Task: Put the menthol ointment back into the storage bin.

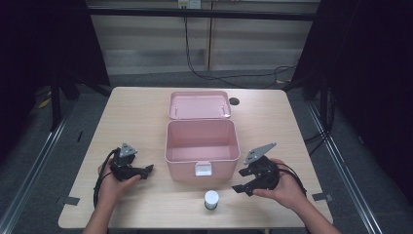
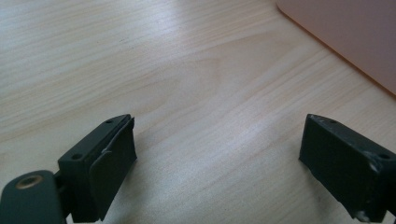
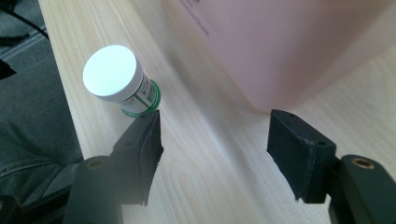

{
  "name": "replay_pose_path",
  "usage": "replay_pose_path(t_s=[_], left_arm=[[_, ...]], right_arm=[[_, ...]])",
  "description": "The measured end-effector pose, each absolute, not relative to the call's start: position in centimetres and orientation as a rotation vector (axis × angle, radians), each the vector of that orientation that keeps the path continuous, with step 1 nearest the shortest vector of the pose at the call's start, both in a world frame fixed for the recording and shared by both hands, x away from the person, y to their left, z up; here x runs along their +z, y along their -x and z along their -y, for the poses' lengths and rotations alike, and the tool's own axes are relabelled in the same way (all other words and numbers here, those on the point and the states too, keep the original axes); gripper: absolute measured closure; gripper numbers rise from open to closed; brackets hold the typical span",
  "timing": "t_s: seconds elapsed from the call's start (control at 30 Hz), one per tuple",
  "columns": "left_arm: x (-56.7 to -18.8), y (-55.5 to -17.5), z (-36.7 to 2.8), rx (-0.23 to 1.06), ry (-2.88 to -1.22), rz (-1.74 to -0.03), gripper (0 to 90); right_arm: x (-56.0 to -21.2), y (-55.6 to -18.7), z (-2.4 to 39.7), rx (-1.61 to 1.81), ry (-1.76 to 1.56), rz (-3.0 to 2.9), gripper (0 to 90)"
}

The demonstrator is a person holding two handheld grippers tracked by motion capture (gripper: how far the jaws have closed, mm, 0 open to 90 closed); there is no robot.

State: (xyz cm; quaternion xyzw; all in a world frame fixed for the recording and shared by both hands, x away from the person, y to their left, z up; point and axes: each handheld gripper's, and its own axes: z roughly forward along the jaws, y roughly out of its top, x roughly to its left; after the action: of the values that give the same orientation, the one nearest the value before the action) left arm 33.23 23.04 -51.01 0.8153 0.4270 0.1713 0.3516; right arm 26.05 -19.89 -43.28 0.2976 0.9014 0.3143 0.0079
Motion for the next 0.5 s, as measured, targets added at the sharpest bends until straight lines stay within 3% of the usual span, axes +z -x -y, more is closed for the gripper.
replay_pose_path(t_s=[0.5], left_arm=[[-51.0, -33.3, -23.0, 0.433, -2.134, -1.083, 6.1]], right_arm=[[-43.8, -26.1, 18.5, 0.876, -0.893, -2.901, 33.4]])
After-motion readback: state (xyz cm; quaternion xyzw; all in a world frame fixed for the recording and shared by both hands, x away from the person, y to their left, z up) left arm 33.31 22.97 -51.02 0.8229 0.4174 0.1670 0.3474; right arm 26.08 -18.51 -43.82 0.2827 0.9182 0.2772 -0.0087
